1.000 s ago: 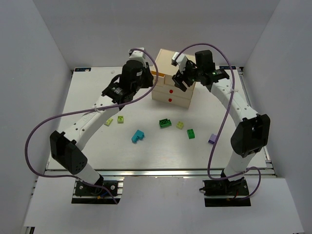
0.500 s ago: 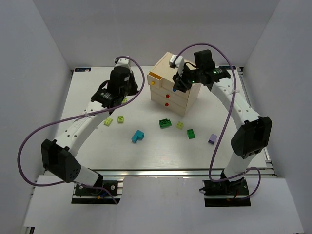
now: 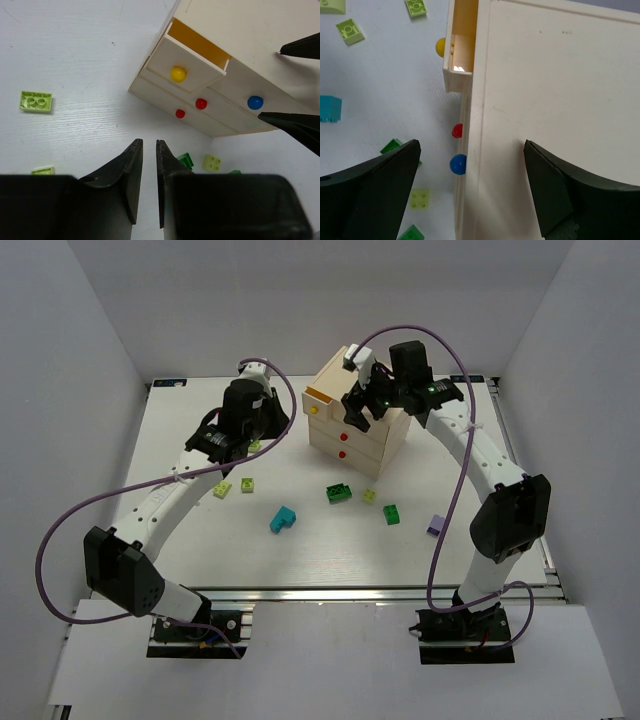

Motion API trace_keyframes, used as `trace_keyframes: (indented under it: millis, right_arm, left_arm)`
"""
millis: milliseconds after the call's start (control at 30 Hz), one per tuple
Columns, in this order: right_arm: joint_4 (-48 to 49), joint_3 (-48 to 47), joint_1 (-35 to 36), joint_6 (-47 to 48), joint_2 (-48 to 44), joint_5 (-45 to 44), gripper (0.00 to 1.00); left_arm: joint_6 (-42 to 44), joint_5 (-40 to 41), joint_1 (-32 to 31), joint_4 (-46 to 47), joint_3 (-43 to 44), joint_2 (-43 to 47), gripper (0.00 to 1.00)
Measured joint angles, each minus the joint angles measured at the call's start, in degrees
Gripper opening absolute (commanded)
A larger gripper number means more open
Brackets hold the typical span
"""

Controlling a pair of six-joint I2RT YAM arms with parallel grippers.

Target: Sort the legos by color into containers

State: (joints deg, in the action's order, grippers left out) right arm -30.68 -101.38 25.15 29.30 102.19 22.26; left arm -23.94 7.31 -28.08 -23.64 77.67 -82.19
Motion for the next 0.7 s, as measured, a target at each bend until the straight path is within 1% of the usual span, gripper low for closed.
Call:
trace_keyframes:
  millis: [133,267,333,400,433,467,567,600,667,700]
  right_arm:
    - [1.44,-0.42,0.0,-1.55,-0.02,1.57,0.89]
    - [3.41,-1.7,0.0,-4.11,0.09,3.87,0.88]
    - [3.78,-4.76,0.13,-6.1,0.9,5.03,0.79]
    - [4.42,-9.09,0.44,-7.8,2.51,5.84,0.56]
    - [4.46,-11.47,0.59,-8.81,3.5,6.08,0.46]
    - [4.63,-13.31,0.79,-9.53,4.39,6.25,0.32]
    - [4.94,-17.35,1.62,-12.24,7.02,6.34,0.13]
    - [4.92,-18.01,1.99,-12.87,7.8,6.25,0.11]
    - [4.7,-18.64,2.8,-13.9,9.4,5.97,0.03]
    - [4.37,-18.95,3.21,-14.1,10.23,5.68,0.03]
  left_arm:
    - [-0.11,-0.85,0.11,0.59,0.0,-0.02,0.28]
    - [-0.44,-2.05,0.39,1.68,0.0,-0.04,0.24]
    - [-0.61,-2.69,0.57,1.86,0.0,-0.17,0.2]
    - [-0.81,-3.37,0.59,1.95,0.0,-0.48,0.18]
    - [-1.01,-3.69,0.61,2.12,0.02,-0.72,0.18]
    - [-1.18,-3.91,0.63,2.29,0.0,-0.98,0.18]
    - [-1.68,-4.83,0.63,2.8,0.0,-1.36,0.18]
    - [-1.86,-5.03,0.63,3.04,0.0,-1.38,0.18]
    - [-2.05,-5.4,0.63,3.28,0.0,-1.44,0.18]
    - [-2.08,-5.53,0.63,3.41,-0.02,-1.51,0.18]
